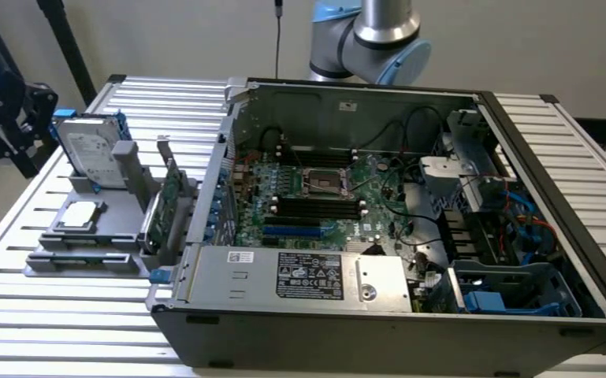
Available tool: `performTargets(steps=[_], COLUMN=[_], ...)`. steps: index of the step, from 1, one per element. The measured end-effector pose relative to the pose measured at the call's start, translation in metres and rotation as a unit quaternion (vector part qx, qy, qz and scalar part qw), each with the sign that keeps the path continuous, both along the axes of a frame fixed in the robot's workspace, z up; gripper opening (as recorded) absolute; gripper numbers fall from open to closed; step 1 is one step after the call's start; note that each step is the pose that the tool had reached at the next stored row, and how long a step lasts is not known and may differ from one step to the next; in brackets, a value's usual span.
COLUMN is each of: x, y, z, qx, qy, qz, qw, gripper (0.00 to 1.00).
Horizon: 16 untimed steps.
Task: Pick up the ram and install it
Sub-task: 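Pick up the ram and move it above insertion slot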
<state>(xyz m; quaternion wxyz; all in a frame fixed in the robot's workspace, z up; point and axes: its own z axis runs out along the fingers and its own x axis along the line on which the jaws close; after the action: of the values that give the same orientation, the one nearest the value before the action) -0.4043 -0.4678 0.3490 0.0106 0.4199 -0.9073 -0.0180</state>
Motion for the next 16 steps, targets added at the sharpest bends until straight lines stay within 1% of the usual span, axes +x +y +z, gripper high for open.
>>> performTargets(steps=[2,4,6,8,12,14,16], x=[0.0000,0.0000,0.0000,0.0000,0.0000,0.0000,0.0000], y=[0.0000,0.0000,0.0000,0.0000,0.0000,0.0000,0.0000], z=[-0.0006,-0.0012,-0.0018,-0.0024,-0.0036,-0.0042,-0.0048], qx=[0.0000,0.0000,0.0000,0.0000,0.0000,0.0000,0.0000], qy=[0.0000,0.0000,0.0000,0.0000,0.0000,0.0000,0.0000], qz=[0.018,0.036,0.054,0.072,0.109,0.127,0.145], qw=[0.9998,0.9993,0.9985,0.9974,0.9941,0.9920,0.9894], gripper=[0.11,0.11,0.11,0.11,0.11,0.11,0.11])
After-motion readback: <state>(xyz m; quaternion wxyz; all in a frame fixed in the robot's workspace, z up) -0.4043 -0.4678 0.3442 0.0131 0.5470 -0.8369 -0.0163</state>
